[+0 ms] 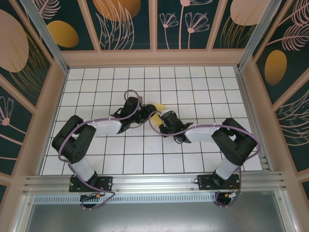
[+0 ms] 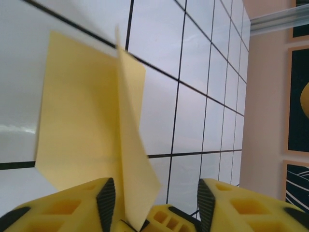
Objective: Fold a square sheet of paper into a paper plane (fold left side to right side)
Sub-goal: Fourth fold the wing at the center of the table.
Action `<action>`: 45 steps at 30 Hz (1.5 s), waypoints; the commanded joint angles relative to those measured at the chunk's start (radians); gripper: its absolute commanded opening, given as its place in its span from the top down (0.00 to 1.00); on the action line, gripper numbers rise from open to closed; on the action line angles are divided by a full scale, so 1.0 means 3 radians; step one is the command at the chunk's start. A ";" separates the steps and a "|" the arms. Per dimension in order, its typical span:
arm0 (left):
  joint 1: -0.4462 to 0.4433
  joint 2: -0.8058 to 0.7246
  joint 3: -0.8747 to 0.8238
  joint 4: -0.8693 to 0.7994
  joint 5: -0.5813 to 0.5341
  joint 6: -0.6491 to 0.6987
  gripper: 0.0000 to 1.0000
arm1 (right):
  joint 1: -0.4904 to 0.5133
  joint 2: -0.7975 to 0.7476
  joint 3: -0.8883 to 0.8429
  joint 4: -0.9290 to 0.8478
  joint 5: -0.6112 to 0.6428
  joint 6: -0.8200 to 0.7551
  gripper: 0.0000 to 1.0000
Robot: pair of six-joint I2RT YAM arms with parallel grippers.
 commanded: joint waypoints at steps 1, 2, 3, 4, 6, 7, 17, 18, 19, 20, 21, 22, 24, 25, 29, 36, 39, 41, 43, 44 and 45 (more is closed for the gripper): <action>0.0105 -0.0232 -0.0023 -0.0190 -0.0073 0.0182 0.46 | -0.0046 0.0054 -0.0079 0.0114 -0.0195 0.0091 0.79; 0.0126 -0.0273 -0.0053 -0.0195 -0.0072 0.0194 0.46 | -0.0064 0.0050 -0.0098 0.0133 -0.0235 0.0104 0.79; 0.0151 -0.0311 -0.0083 -0.0220 -0.0065 0.0216 0.46 | -0.0088 0.0046 -0.0121 0.0161 -0.0296 0.0120 0.80; 0.0171 -0.0343 -0.0106 -0.0240 -0.0067 0.0250 0.46 | -0.0117 0.0036 -0.0141 0.0194 -0.0375 0.0144 0.80; 0.0179 -0.0362 -0.0105 -0.0331 -0.0060 0.0339 0.46 | -0.0181 0.0001 -0.0185 0.0250 -0.0442 0.0179 0.81; 0.0179 -0.0357 -0.0090 -0.0363 -0.0045 0.0384 0.47 | -0.0220 -0.0021 -0.0208 0.0286 -0.0589 0.0190 0.81; 0.0142 0.0042 0.0002 -0.0110 0.0482 0.0501 0.64 | -0.0589 -0.0038 -0.0328 0.0481 -0.1349 0.0302 0.82; 0.0130 0.0157 0.0018 -0.0093 0.0511 0.0496 0.66 | -0.0623 -0.0024 -0.0337 0.0495 -0.1407 0.0314 0.82; 0.0111 0.0219 0.0049 -0.0082 0.0546 0.0489 0.67 | -0.0643 -0.0015 -0.0345 0.0503 -0.1432 0.0325 0.82; 0.0091 0.0277 0.0079 -0.0077 0.0569 0.0487 0.67 | -0.0650 -0.0004 -0.0352 0.0510 -0.1450 0.0326 0.82; 0.0075 0.0339 0.0116 -0.0066 0.0591 0.0485 0.67 | -0.0656 0.0005 -0.0361 0.0518 -0.1463 0.0331 0.82; 0.0049 0.0396 0.0160 -0.0066 0.0615 0.0485 0.68 | -0.0664 0.0012 -0.0367 0.0530 -0.1473 0.0340 0.82; 0.0018 0.0489 0.0229 -0.0056 0.0627 0.0482 0.68 | -0.0676 0.0035 -0.0373 0.0542 -0.1495 0.0346 0.82; 0.0010 0.0527 0.0257 -0.0049 0.0628 0.0476 0.68 | -0.0677 0.0042 -0.0373 0.0547 -0.1503 0.0346 0.82; 0.0000 0.0635 0.0344 -0.0045 0.0622 0.0459 0.68 | -0.0694 0.0055 -0.0393 0.0567 -0.1515 0.0359 0.82; -0.0008 0.0836 0.0447 -0.0089 0.0640 0.0455 0.69 | -0.0744 0.0066 -0.0444 0.0630 -0.1572 0.0392 0.82; -0.0019 0.0899 0.0581 -0.0107 0.0649 0.0460 0.67 | -0.0753 0.0069 -0.0454 0.0648 -0.1582 0.0402 0.82; -0.0023 0.0925 0.0606 -0.0140 0.0644 0.0468 0.65 | -0.0773 0.0072 -0.0467 0.0664 -0.1606 0.0410 0.82; -0.0024 0.0947 0.0624 -0.0151 0.0633 0.0475 0.63 | -0.0803 0.0075 -0.0475 0.0682 -0.1640 0.0420 0.81; -0.0027 0.0969 0.0630 -0.0151 0.0641 0.0476 0.62 | -0.0815 0.0082 -0.0478 0.0695 -0.1666 0.0425 0.81; -0.0026 0.0982 0.0636 -0.0155 0.0643 0.0475 0.62 | -0.0827 0.0085 -0.0484 0.0704 -0.1681 0.0428 0.81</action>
